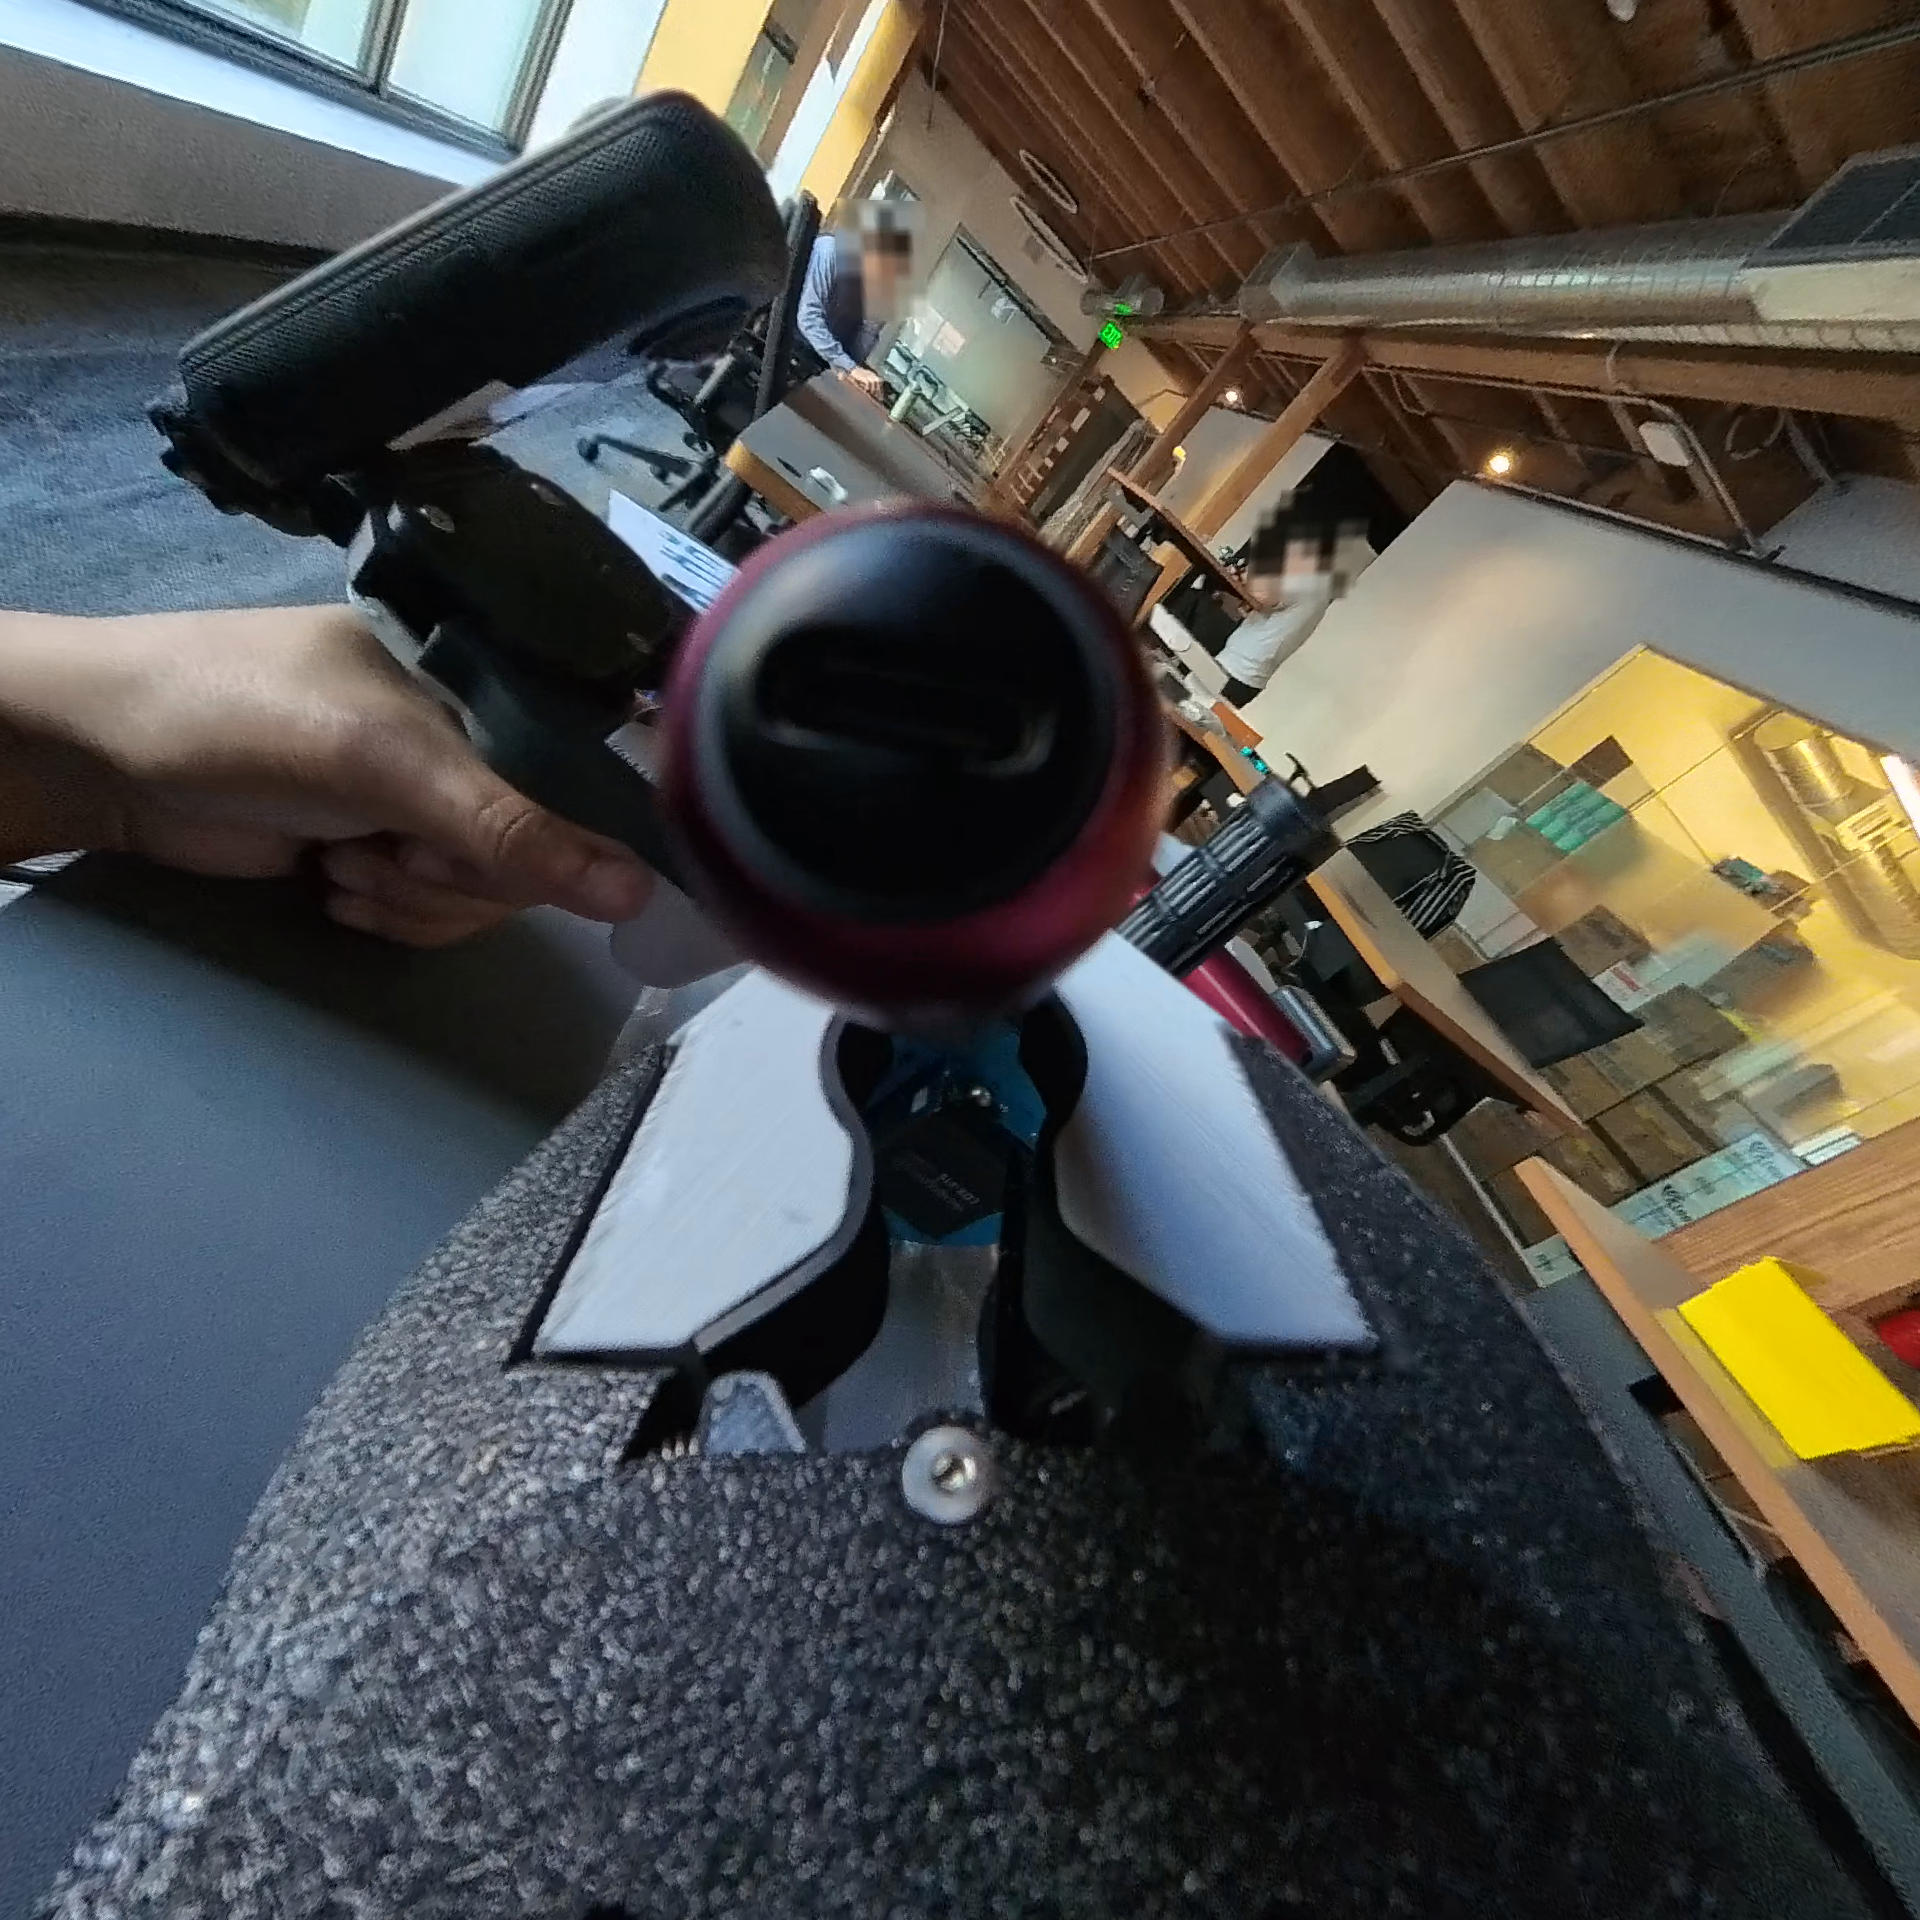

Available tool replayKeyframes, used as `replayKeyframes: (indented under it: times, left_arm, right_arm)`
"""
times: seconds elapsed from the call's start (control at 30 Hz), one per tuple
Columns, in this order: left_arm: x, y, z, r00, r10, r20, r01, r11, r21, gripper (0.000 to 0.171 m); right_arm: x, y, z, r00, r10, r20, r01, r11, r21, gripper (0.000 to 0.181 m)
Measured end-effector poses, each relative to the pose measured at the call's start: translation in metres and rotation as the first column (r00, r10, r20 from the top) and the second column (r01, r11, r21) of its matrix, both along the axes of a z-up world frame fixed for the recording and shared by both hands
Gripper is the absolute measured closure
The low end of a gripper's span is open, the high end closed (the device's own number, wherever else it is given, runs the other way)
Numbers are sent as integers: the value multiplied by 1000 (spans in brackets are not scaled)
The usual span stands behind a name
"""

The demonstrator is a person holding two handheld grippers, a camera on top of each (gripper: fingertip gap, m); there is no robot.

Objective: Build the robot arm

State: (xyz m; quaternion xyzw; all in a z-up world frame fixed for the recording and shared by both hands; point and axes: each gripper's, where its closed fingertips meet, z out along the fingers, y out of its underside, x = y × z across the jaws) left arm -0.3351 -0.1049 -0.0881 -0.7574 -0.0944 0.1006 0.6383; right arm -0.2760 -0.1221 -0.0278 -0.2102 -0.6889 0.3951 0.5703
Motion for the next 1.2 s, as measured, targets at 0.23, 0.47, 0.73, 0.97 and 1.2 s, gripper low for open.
replayKeyframes:
  times: [0.23,0.47,0.73,0.97,1.2]
  left_arm:
    - [0,0,0,1000,6,-7,-6,1000,-2,141]
    - [0,0,0,1000,5,-4,-5,1000,-1,141]
    - [0,0,0,1000,5,-5,-5,1000,-1,141]
    - [0,0,0,1000,5,-5,-5,1000,-1,141]
    - [0,0,0,1000,5,-7,-5,1000,-1,141]
  right_arm:
    - [-2,7,0,1000,-20,15,20,1000,1,162]
    - [-3,4,-6,999,-16,30,15,1000,25,162]
    - [-3,1,-8,999,-11,36,9,999,49,163]
    - [-4,1,-9,999,-22,36,20,997,71,163]
    - [-3,-3,-12,999,-30,21,26,985,172,163]
